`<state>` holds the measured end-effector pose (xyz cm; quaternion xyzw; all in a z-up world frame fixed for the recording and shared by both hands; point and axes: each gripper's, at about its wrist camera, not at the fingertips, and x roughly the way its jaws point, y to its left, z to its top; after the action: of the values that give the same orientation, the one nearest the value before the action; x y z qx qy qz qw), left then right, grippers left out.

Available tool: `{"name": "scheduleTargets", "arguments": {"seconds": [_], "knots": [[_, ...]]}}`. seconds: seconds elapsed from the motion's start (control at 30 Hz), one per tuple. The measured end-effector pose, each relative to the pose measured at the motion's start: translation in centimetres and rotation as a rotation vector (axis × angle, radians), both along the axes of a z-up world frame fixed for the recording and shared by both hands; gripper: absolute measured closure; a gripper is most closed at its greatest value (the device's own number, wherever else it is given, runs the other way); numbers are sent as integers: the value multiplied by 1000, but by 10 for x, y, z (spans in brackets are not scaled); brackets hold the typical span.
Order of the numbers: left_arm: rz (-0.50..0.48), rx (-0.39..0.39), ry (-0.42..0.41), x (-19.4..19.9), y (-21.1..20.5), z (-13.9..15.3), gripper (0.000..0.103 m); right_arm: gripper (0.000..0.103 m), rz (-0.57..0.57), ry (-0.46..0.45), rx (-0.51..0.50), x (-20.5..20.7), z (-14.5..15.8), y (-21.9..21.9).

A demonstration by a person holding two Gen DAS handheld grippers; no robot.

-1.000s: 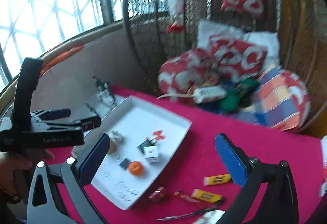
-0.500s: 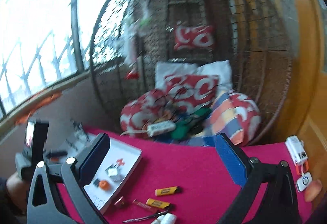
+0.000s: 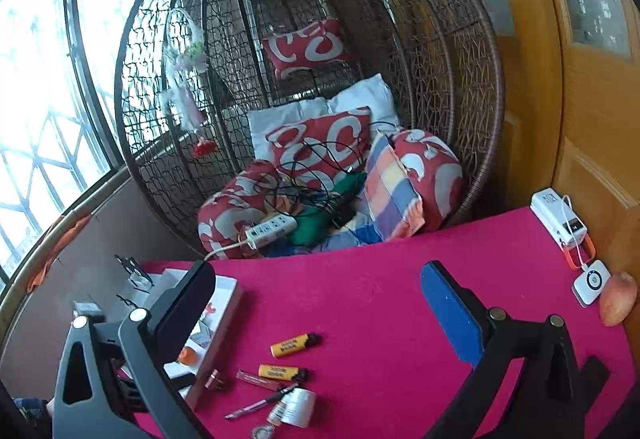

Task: Organize rigid objects
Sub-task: 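Move both open tools back over the remaining table objects, then grasp the red lighter with the left tool while the right tool grasps the white pill bottle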

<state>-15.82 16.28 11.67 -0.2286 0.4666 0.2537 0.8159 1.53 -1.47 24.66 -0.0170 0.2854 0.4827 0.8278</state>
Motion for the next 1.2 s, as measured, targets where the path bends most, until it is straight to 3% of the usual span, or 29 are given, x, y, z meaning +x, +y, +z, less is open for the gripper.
{"name": "scheduleTargets", "arguments": {"seconds": [0.07, 0.3, 0.37, 0.43, 0.47, 0.57, 0.73, 0.77, 0.9, 1.0, 1.2], "knots": [[-34, -34, 28, 10, -7, -14, 1, 0, 6, 3, -24, 2, -5, -4], [-132, -14, 114, 41, -2, -45, 1, 0, -6, 22, -105, 14, -23, -20], [-154, -10, 155, 52, 5, -56, 6, 0, -19, 32, -125, 18, -27, -28], [-184, -34, 195, 62, 11, -70, 19, 0, -29, 39, -140, 21, -30, -33], [-212, -34, 217, 69, 12, -76, 19, 0, -39, 44, -152, 22, -32, -38], [-293, -3, 266, 82, 7, -86, 22, 0, -68, 53, -169, 26, -35, -47], [-434, 92, 380, 98, -9, -106, 40, 0, -134, 96, -174, 35, -40, -65], [-454, 107, 387, 99, -11, -108, 41, 0, -149, 107, -173, 37, -41, -69], [-452, 31, 344, 96, -11, -107, 65, 0, -161, 136, -174, 39, -45, -70], [-439, 23, 325, 93, -16, -105, 75, 0, -142, 157, -187, 37, -51, -62], [-356, 7, 282, 77, -21, -102, 84, 0, -43, 213, -260, 28, -79, -32]]}}
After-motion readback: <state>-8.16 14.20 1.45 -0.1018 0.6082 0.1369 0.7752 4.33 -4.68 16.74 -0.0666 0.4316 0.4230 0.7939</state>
